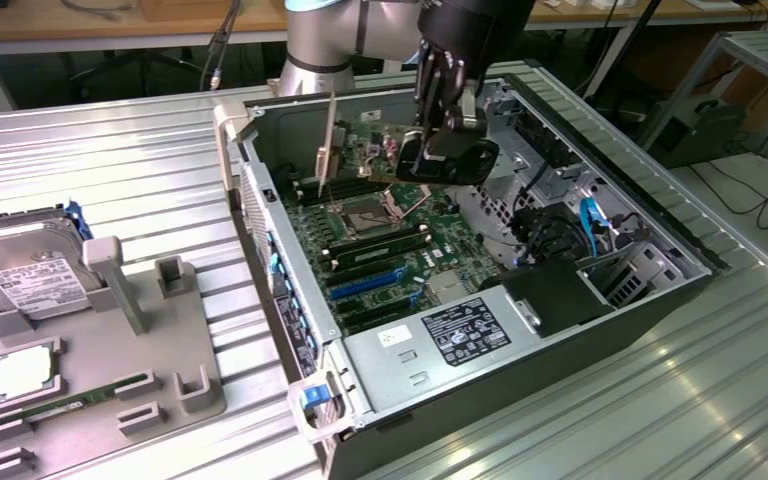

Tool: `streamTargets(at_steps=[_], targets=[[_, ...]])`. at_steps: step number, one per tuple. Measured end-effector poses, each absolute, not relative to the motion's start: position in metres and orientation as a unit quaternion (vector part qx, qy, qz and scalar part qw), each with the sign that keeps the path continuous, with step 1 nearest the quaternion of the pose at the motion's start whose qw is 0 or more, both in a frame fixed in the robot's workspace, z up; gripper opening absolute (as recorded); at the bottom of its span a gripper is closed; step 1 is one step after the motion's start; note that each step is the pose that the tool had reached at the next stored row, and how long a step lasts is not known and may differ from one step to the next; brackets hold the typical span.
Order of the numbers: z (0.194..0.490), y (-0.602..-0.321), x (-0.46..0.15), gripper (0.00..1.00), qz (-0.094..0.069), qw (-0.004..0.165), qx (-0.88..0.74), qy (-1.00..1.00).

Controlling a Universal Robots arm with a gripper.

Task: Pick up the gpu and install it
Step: 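Insert the gpu into the slot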

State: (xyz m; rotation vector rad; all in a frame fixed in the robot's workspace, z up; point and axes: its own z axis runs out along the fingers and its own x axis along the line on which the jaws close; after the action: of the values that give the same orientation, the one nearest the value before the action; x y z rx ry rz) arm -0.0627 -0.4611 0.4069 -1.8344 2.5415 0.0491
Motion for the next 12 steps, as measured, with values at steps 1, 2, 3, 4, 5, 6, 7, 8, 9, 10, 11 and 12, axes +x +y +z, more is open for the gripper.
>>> streamTargets(at_steps=[1, 2, 3, 4, 5, 6, 7, 8, 9, 10, 11, 12], targets=[[0.4066, -0.4611, -0.0628, 0.28, 0.013, 0.006, -0.585, 0.811], [0.4064, -0.4611, -0.0628, 0.28, 0.010, 0.009, -0.585, 0.811], [0.4063, -0.4611, -0.0628, 0.28, 0.008, 0.012, -0.585, 0.811], [0.4062, -0.4611, -0.0628, 0.28, 0.005, 0.015, -0.585, 0.811], [0.4061, -0.4611, -0.0628, 0.28, 0.001, 0.019, -0.586, 0.810], [0.4060, -0.4611, -0.0628, 0.28, -0.001, 0.022, -0.586, 0.810], [0.4059, -0.4610, -0.0628, 0.28, -0.003, 0.024, -0.587, 0.809], [0.4056, -0.4609, -0.0628, 0.28, -0.003, 0.025, -0.587, 0.809], [0.4055, -0.4609, -0.0628, 0.28, -0.004, 0.026, -0.588, 0.809], [0.4053, -0.4608, -0.0628, 0.28, -0.005, 0.027, -0.588, 0.808], [0.4051, -0.4606, -0.0627, 0.28, -0.006, 0.028, -0.589, 0.808], [0.4049, -0.4604, -0.0627, 0.28, -0.006, 0.028, -0.590, 0.807]])
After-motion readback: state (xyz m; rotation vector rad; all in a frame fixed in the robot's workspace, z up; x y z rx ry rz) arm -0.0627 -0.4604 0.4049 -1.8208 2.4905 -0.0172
